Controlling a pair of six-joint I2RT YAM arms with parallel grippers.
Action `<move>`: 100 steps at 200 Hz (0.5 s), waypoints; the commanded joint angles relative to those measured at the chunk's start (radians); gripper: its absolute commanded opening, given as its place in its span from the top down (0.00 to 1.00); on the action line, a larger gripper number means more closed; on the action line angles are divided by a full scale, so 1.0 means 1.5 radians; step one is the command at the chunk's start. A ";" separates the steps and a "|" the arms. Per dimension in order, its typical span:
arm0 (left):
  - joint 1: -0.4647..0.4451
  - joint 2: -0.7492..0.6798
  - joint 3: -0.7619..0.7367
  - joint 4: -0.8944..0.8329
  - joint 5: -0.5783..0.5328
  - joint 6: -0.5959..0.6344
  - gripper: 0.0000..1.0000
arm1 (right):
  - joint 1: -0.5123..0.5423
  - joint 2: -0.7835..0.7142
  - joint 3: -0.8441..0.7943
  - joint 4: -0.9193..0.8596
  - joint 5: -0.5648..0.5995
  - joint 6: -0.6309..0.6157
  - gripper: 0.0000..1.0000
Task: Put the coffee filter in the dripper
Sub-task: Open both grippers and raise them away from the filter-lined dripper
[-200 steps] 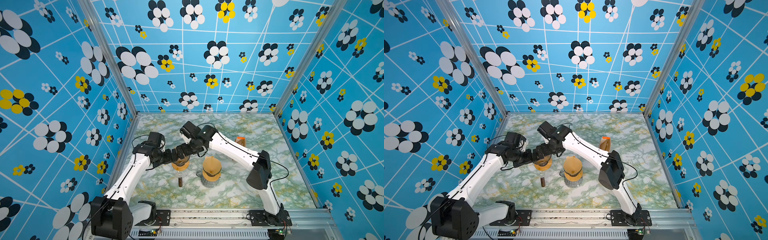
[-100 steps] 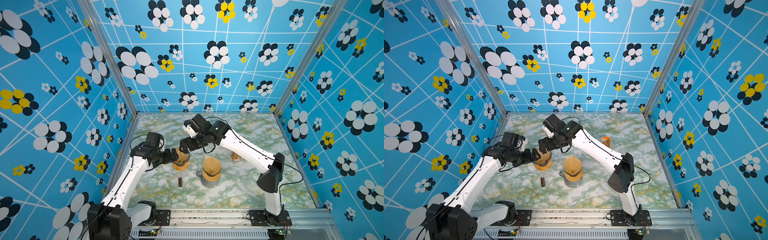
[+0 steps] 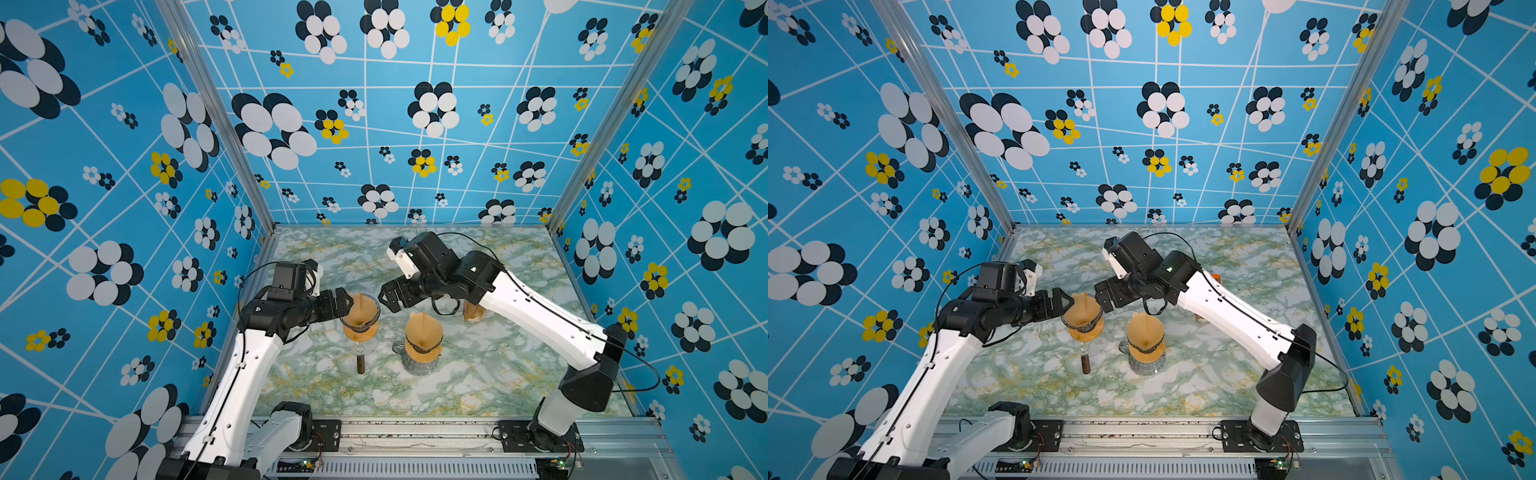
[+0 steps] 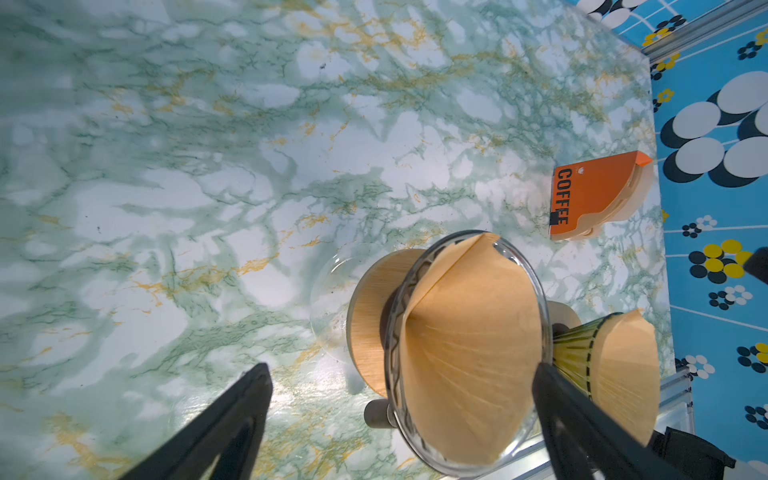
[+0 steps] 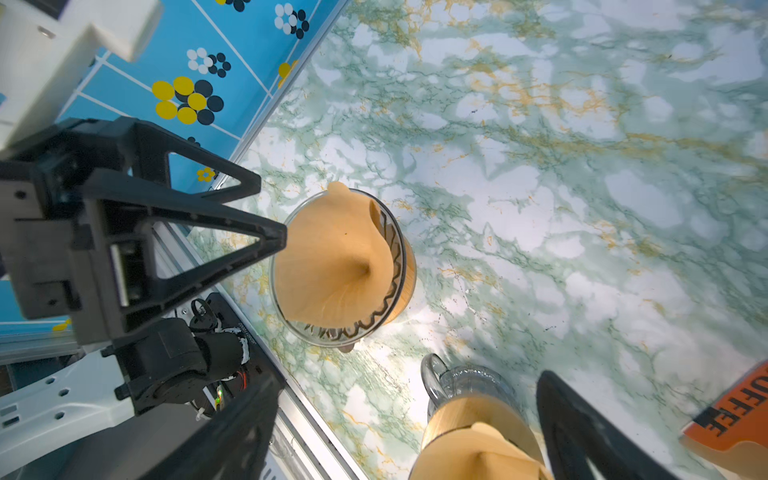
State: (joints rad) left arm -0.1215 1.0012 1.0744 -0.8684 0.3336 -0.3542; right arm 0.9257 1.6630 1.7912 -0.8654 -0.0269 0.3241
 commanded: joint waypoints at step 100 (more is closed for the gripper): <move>0.037 -0.007 0.012 0.172 -0.112 0.086 0.01 | -0.052 -0.315 -0.290 0.133 0.239 -0.040 0.01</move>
State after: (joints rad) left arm -0.0994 0.9695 1.0935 -0.7334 0.2256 -0.2756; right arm 0.8650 1.2659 1.4086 -0.7170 0.2165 0.3061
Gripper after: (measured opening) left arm 0.990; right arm 0.994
